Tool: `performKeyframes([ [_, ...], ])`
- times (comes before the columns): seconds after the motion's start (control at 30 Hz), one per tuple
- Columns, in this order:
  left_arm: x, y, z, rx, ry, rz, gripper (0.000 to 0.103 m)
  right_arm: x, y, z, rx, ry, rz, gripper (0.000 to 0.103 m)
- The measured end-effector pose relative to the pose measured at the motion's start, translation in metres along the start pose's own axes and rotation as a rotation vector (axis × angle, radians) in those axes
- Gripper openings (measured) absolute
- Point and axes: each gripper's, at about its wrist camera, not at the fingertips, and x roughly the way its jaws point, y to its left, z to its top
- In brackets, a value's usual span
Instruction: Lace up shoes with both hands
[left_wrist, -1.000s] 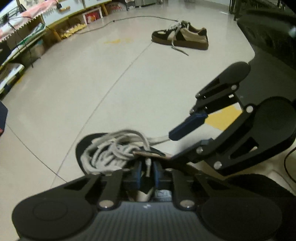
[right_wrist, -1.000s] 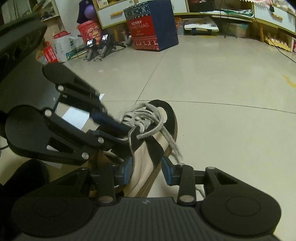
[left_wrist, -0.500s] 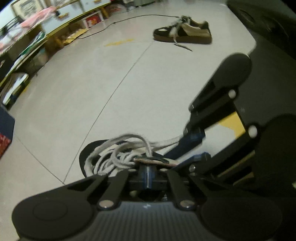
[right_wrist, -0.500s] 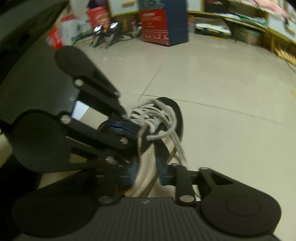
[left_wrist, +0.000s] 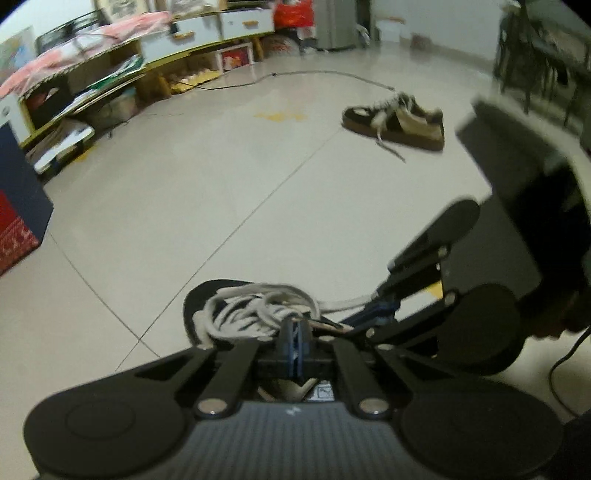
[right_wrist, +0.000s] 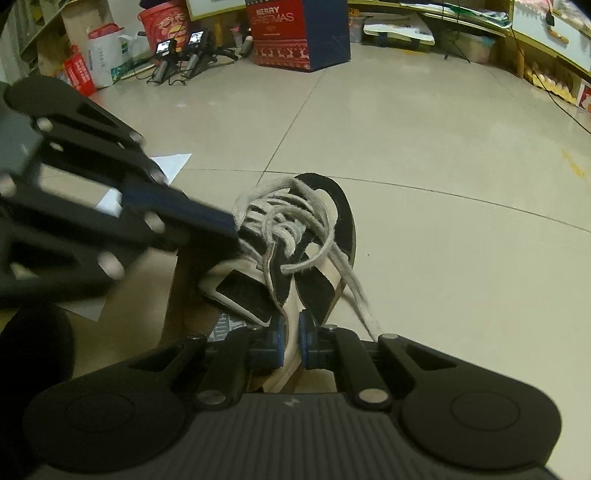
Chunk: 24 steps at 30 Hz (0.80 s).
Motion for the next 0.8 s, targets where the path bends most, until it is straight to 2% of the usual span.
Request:
performKeyframes([
  [0.13, -0.023, 0.038, -0.005, -0.069, -0.039, 0.044, 0.000, -0.002, -0.007, -0.003, 0.025, 0.009, -0.025, 0.007],
  [0.23, -0.034, 0.063, -0.013, -0.154, -0.054, 0.042, 0.000, -0.011, -0.010, -0.005, 0.005, -0.023, 0.020, 0.011],
  [0.3, -0.029, 0.070, -0.020, -0.235, -0.026, -0.015, 0.001, -0.021, 0.003, -0.006, -0.097, -0.071, -0.015, 0.025],
  [0.33, -0.026, 0.066, -0.023, -0.241, -0.019, -0.026, 0.003, -0.027, 0.011, -0.006, -0.160, -0.099, -0.042, 0.029],
  [0.43, -0.017, 0.050, -0.030, -0.233, 0.000, -0.056, 0.004, -0.031, 0.041, -0.013, -0.427, -0.181, -0.113, 0.031],
  [0.57, -0.010, 0.037, -0.036, -0.225, 0.018, -0.095, 0.008, -0.019, 0.069, -0.027, -0.786, -0.219, -0.121, 0.028],
  [0.63, -0.006, 0.030, -0.038, -0.211, 0.029, -0.101, 0.020, -0.006, 0.077, -0.032, -0.955, -0.222, -0.163, 0.027],
  [0.7, 0.002, 0.026, -0.042, -0.201, 0.052, -0.111, 0.027, 0.005, 0.078, -0.029, -1.030, -0.199, -0.190, 0.027],
  [0.73, 0.006, 0.024, -0.044, -0.195, 0.062, -0.111, 0.027, 0.007, 0.078, -0.027, -1.044, -0.192, -0.193, 0.021],
  [0.77, 0.010, 0.023, -0.046, -0.189, 0.072, -0.109, 0.027, 0.008, 0.079, -0.026, -1.053, -0.192, -0.193, 0.009],
  [0.8, 0.013, 0.021, -0.048, -0.177, 0.069, -0.117, 0.027, 0.006, 0.078, -0.022, -1.024, -0.195, -0.184, 0.002],
])
